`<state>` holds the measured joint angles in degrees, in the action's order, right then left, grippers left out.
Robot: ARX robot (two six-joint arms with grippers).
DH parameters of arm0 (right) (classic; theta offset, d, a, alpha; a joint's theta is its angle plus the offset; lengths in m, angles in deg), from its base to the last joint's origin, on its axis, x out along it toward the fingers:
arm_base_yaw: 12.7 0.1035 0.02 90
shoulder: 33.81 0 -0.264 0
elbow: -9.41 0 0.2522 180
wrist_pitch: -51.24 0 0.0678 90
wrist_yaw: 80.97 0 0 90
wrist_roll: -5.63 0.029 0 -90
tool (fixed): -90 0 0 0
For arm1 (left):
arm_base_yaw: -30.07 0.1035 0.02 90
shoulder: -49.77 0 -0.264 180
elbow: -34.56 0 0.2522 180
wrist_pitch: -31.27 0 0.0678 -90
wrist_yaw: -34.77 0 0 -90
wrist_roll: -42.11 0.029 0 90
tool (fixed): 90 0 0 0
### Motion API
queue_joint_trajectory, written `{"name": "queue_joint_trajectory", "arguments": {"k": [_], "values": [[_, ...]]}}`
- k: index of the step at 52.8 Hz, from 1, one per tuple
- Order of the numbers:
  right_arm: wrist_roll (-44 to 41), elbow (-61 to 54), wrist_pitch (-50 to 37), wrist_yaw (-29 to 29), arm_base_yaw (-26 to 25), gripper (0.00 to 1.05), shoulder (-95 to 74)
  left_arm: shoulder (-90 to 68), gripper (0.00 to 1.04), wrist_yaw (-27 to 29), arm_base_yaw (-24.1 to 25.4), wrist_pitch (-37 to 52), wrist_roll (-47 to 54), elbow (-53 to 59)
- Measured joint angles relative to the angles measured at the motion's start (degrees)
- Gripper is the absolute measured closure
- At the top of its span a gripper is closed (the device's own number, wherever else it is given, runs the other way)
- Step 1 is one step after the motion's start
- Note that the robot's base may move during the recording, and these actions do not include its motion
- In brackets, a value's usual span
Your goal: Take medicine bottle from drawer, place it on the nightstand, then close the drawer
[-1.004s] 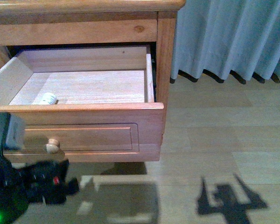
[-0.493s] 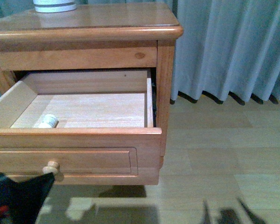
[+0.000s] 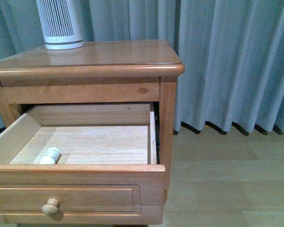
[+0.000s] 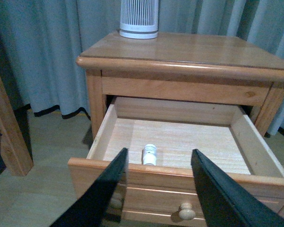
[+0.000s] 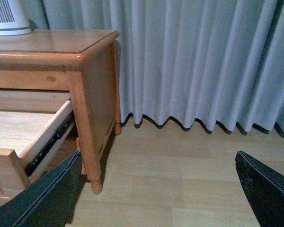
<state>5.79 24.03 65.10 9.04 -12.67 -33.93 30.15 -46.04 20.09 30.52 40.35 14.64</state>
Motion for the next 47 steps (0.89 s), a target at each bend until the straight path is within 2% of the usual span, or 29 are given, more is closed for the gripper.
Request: {"name": "queue_joint_trajectory", "arguments": {"k": [4,8,14,27,34,47], "values": [[0.02,0.0,0.0,-0.09,0.02,0.07,-0.02,2.34,0.87,-1.84,2.12,-0.79,0.57,1.03],[0.02,0.0,0.0,-0.2,0.02,0.07,-0.02,3.85,1.01,-8.37,6.69,-1.68,0.96,1.55],[0.0,0.0,0.0,-0.24,0.02,0.07,-0.02,5.46,1.01,-8.92,9.64,-2.58,1.07,2.49],[0.0,0.0,0.0,-0.15,0.02,0.07,-0.02,8.72,1.01,-9.22,9.73,-4.35,1.14,3.69],[0.0,0.0,0.0,0.0,0.0,0.07,0.02,18.25,1.01,-9.2,9.75,-12.81,1.14,5.64],[0.0,0.0,0.04,0.39,-0.04,0.07,-0.02,19.26,1.01,-9.03,9.81,-13.03,1.14,5.64]]}}
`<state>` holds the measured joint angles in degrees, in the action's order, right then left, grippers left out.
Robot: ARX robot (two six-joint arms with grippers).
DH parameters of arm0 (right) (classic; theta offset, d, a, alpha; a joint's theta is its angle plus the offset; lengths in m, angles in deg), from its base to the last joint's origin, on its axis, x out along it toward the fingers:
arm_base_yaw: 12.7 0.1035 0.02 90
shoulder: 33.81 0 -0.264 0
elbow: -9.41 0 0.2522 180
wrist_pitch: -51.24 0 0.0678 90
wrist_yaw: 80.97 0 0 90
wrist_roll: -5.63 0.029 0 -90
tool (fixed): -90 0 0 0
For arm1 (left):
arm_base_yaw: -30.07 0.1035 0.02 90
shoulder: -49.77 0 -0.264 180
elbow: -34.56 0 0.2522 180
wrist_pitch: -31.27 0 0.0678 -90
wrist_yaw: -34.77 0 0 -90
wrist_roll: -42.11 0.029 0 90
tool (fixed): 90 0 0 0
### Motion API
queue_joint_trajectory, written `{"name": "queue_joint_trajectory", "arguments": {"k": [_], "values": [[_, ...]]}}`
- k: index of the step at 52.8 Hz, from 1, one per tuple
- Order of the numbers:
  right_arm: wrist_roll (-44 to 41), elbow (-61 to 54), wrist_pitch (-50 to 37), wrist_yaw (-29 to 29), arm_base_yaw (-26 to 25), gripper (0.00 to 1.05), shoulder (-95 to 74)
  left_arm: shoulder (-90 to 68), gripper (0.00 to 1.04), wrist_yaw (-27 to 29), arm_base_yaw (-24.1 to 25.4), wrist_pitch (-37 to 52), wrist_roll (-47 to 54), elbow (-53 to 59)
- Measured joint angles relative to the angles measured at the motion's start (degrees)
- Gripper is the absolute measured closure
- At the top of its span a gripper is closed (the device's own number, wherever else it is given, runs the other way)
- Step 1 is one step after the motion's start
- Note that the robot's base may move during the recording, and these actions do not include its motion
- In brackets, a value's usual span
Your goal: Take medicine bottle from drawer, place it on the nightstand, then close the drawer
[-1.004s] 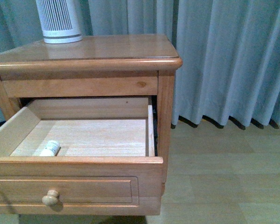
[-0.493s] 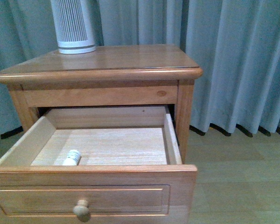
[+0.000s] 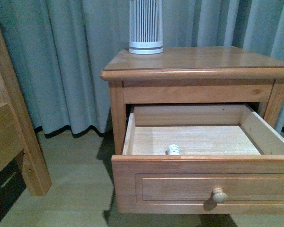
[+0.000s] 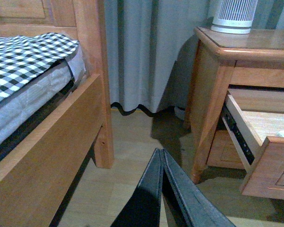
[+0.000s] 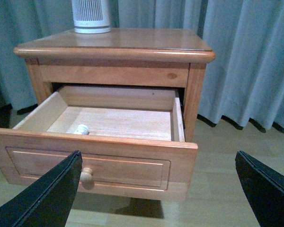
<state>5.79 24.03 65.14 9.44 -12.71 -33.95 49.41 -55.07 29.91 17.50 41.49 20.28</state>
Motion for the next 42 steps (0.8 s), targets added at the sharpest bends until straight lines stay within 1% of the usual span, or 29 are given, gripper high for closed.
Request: {"name": "queue_joint_trajectory", "arguments": {"k": [17,18,20,21,23,26,32,36,42], "values": [[0.0,0.0,0.0,-0.17,0.0,0.07,-0.02,0.0,1.01,-0.04,0.0,0.0,0.0,0.02],[0.7,0.15,0.61,0.87,-0.22,0.07,-0.44,0.0,1.01,-0.04,0.0,0.0,0.0,0.0],[3.72,2.34,6.03,6.23,-2.01,0.07,-3.3,0.0,1.01,0.0,0.0,0.0,0.0,0.0],[5.07,3.82,8.52,8.04,-2.97,0.07,-5.88,0.0,1.01,-0.02,0.0,0.0,0.0,0.0],[8.28,6.86,10.25,12.15,-4.26,0.07,-11.91,0.0,1.01,-0.17,0.0,0.0,0.0,0.0],[9.9,11.02,8.5,13.31,-4.85,0.07,-19.52,0.0,1.01,-0.15,0.0,0.0,0.0,0.0],[9.99,22.91,1.01,13.35,-4.33,0.07,-35.15,0.02,1.01,-0.15,0.0,0.0,0.0,0.0],[8.61,29.68,-2.86,12.33,-3.08,0.07,-43.95,0.02,1.01,-0.15,0.02,0.0,0.0,0.0],[6.19,40.19,-5.57,10.21,-0.68,0.07,-58.1,0.02,1.01,-0.15,0.0,0.0,0.0,0.02]]}}
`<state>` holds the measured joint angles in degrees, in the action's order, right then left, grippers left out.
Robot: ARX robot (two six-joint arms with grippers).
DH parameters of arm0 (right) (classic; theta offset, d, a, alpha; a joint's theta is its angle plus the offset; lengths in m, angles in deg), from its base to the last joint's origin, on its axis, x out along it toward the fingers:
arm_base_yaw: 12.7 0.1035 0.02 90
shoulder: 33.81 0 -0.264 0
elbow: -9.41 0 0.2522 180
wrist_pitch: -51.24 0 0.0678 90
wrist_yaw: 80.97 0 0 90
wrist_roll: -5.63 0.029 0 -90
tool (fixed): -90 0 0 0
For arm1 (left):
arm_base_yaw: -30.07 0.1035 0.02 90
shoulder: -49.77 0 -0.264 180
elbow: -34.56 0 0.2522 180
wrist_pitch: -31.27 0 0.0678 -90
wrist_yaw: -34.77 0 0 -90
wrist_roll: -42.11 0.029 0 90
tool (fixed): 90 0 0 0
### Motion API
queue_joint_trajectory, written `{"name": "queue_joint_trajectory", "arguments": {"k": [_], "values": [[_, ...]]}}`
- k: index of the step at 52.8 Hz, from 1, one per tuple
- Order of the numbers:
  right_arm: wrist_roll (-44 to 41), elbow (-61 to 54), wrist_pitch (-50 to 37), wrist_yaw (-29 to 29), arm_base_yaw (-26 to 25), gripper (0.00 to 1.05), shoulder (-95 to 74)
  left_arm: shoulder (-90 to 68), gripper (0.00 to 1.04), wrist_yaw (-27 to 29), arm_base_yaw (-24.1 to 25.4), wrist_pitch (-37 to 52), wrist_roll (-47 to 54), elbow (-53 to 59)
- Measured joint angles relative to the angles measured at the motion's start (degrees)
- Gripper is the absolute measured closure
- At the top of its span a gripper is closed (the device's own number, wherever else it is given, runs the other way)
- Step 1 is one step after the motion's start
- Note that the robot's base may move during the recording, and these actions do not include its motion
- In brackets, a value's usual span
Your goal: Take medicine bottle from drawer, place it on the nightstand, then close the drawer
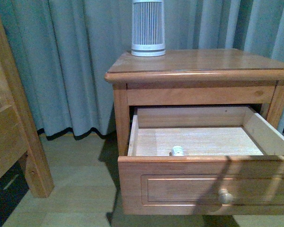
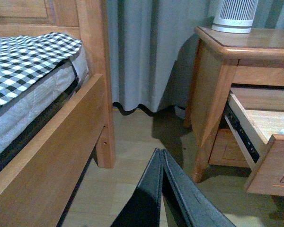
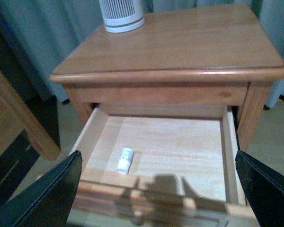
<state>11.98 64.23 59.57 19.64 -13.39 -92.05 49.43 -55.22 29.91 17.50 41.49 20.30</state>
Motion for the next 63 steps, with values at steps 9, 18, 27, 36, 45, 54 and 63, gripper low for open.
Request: {"name": "queue_joint_trajectory", "arguments": {"k": [9,18,27,36,45,54,63], "values": [[-2.71,18.4,2.12,-5.4,4.72,0.07,-24.33,0.0,1.01,0.0,0.0,0.0,0.0,0.0],[-1.38,32.17,8.0,-9.03,10.03,0.07,-43.47,0.0,0.89,0.0,0.0,0.0,0.0,-0.02],[0.09,40.61,10.95,-11.17,14.6,0.07,-55.71,0.0,0.63,0.0,0.0,0.0,0.0,-0.02],[0.09,47.15,12.44,-12.61,17.94,0.07,-65.11,0.0,0.34,0.0,0.0,0.0,0.0,0.0],[0.07,51.52,13.81,-13.18,18.86,0.07,-71.28,0.0,0.08,0.0,0.0,0.0,0.0,-0.02],[0.13,54.82,14.16,-13.81,19.39,0.07,-76.08,0.0,0.06,0.0,0.0,0.0,0.04,-0.02],[1.36,55.71,14.19,-13.6,19.87,0.2,-78.2,0.0,0.06,0.0,0.0,0.0,0.04,-0.02]]}}
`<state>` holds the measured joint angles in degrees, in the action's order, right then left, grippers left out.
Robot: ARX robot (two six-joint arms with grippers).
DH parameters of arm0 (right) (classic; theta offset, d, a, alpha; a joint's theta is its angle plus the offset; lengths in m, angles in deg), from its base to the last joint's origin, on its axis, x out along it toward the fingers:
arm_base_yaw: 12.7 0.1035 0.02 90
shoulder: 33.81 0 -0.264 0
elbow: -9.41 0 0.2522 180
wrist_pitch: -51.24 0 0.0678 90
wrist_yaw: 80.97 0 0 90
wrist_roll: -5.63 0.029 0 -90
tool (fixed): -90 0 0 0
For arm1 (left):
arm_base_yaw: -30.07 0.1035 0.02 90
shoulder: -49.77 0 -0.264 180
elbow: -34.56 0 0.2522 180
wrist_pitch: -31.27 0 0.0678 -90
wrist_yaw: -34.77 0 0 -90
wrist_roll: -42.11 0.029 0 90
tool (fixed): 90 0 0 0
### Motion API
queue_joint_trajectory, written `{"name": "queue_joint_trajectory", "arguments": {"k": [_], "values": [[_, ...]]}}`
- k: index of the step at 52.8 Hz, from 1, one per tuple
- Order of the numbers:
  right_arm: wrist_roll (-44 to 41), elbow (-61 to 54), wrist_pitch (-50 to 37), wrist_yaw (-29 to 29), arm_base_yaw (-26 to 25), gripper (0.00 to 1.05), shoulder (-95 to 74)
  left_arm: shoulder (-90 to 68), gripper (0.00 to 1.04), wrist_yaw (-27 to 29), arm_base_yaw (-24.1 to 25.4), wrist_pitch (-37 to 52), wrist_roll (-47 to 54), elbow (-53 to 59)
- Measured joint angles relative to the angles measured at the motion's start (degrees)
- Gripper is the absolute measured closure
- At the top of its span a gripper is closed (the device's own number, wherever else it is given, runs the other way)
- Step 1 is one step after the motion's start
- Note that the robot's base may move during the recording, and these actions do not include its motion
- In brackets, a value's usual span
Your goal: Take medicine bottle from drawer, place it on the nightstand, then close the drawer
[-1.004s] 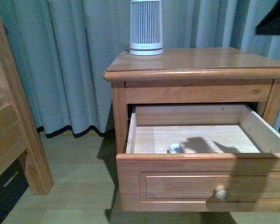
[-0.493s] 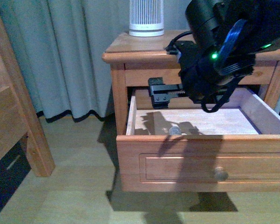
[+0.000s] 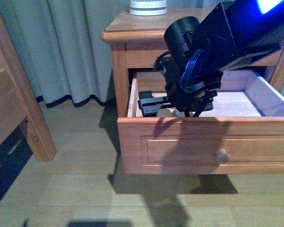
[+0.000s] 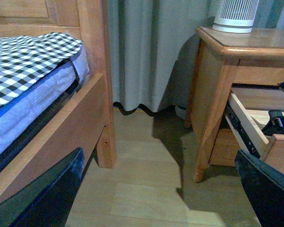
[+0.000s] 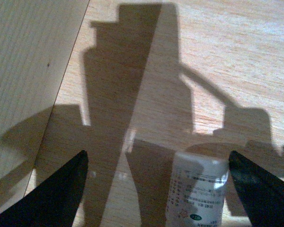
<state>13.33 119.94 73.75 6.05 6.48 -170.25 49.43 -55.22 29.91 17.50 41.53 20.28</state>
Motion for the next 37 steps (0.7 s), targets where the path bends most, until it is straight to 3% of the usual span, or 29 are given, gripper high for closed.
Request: {"name": "queue_joint_trajectory", "arguments": {"k": [6,13,18,37], "values": [[0.46,0.0,-0.07,0.44,0.09,0.35,-0.68,0.0,0.06,0.0,0.0,0.0,0.0,0.0],[1.22,-1.66,-1.16,0.87,-0.02,0.61,-0.92,0.0,0.06,0.0,0.0,0.0,0.0,0.0],[1.7,-2.6,-2.21,1.18,-0.39,0.72,-0.74,0.0,0.06,0.0,0.0,0.0,0.0,0.0],[0.11,-8.31,-7.58,4.04,-2.71,0.74,6.64,0.0,0.06,0.0,0.0,0.0,0.0,0.0]]}}
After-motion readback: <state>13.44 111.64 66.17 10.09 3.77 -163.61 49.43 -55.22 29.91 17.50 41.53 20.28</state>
